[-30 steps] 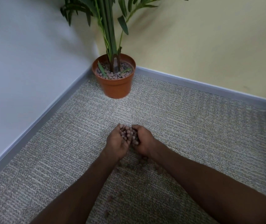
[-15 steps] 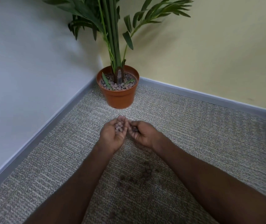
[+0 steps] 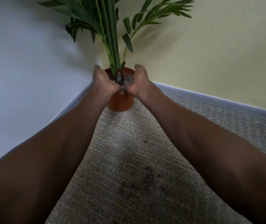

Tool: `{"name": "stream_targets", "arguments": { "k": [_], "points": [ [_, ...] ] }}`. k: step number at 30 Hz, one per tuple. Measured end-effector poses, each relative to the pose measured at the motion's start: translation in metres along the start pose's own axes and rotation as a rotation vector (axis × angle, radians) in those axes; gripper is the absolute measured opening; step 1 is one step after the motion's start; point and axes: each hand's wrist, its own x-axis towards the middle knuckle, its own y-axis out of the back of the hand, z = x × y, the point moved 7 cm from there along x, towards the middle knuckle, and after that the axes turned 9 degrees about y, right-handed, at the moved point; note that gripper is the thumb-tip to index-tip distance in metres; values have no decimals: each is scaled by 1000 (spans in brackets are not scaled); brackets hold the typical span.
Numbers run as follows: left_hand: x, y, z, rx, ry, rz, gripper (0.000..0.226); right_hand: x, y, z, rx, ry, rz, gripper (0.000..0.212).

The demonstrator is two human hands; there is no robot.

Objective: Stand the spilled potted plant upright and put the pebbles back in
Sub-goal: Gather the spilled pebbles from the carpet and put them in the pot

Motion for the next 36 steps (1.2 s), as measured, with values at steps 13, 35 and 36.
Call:
{"name": "stream_targets", "arguments": {
  "k": [13, 35, 36],
  "points": [
    [58, 120, -59, 270, -139, 183, 15, -17, 95, -11, -878, 262, 42, 24],
    [-50, 229, -224, 2099, -722, 48, 95, -139, 248, 69, -2022, 323, -1213, 100],
    [-51, 229, -226, 2062, -740, 50, 93, -142, 254, 70, -2042, 346, -1222, 106]
  ]
}}
